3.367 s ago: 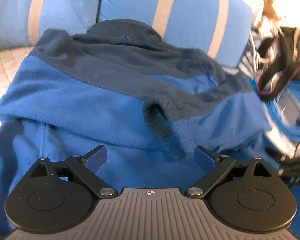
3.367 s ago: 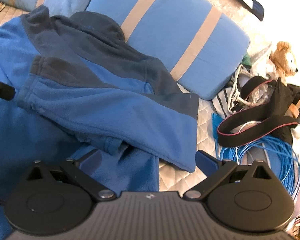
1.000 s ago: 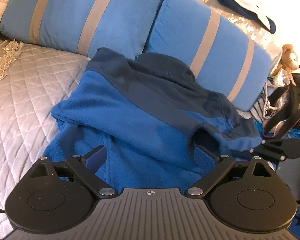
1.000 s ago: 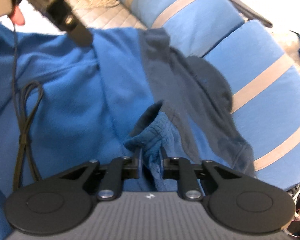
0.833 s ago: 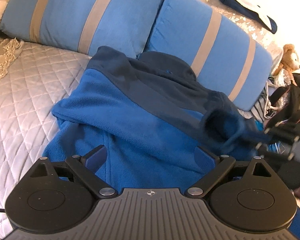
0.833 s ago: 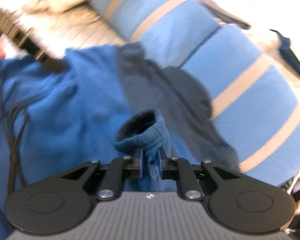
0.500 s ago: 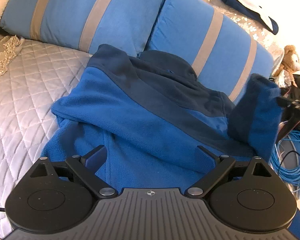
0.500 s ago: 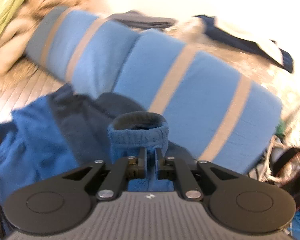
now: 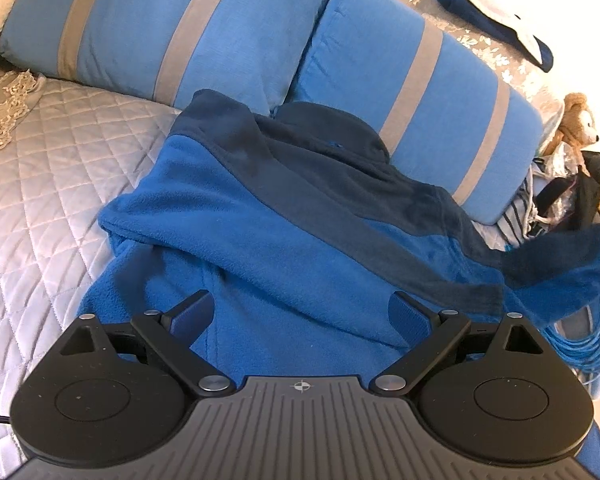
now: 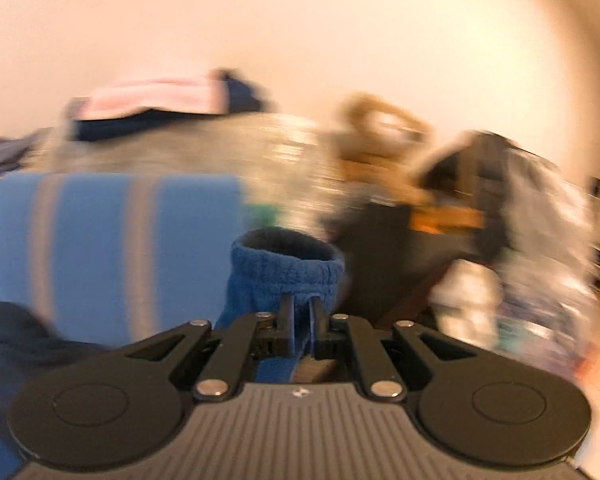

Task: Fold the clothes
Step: 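Lift the held sleeve with the right tool, pull it outward, release, then grasp the other sleeve cuff of the jacket with the left tool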

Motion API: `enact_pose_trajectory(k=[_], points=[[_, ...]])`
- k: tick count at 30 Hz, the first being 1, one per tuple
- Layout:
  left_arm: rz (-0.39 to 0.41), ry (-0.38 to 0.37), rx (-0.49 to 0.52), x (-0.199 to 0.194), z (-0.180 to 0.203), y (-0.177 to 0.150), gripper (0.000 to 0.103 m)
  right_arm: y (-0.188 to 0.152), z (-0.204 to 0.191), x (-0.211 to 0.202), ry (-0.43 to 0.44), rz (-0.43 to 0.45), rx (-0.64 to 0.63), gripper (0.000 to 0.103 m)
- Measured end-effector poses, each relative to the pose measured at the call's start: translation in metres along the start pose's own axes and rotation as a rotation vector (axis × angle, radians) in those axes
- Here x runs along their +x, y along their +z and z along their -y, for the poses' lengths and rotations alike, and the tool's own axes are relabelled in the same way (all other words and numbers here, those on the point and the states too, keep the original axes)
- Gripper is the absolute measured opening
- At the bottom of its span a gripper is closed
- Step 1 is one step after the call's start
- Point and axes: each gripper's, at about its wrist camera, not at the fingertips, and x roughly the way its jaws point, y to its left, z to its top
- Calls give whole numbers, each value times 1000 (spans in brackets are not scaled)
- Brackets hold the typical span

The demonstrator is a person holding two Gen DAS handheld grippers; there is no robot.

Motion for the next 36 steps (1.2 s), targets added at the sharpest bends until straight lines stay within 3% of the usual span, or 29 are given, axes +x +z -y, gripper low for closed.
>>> enact_pose_trajectory(k=[5, 11, 12, 13, 14, 15, 16, 17, 18, 19, 23, 29, 33, 36], points=[[-1, 2, 8, 1, 2, 1, 96, -59, 74, 27, -143, -148, 98, 7], [11, 18, 26, -1, 5, 1, 96, -129, 84, 53, -192, -300, 142, 6], [11, 24, 28, -1, 6, 1, 96, -134, 80, 55, -218, -322, 145, 16], [10, 30, 29, -1, 6, 1, 96, -139, 76, 56, -246, -343, 148, 19], [9, 34, 29, -1, 6, 1, 96, -143, 72, 56, -274, -364, 152, 35], [7, 34, 29, -1, 6, 1, 96, -147, 70, 57, -306, -387, 159, 57], [6, 32, 30, 0, 6, 2, 96, -148, 67, 54, -317, -390, 166, 71], [4, 29, 33, 0, 7, 2, 96, -149, 63, 49, -322, -387, 173, 92], [2, 27, 39, 0, 7, 2, 96, -150, 60, 45, -328, -384, 180, 100], [0, 24, 45, 0, 8, 2, 96, -151, 57, 41, -333, -381, 187, 100], [-7, 23, 84, -1, 14, 1, 96, -141, 21, 5, -228, -318, 186, 103], [-47, 56, 263, -6, 43, 0, 96, -131, -55, -78, 49, -147, 189, 103], [-47, 32, 402, -8, 71, 1, 96, -132, -101, -121, 273, -110, 168, 103], [-39, -1, 527, -7, 100, -5, 96, -137, -131, -139, 384, -111, 131, 103]])
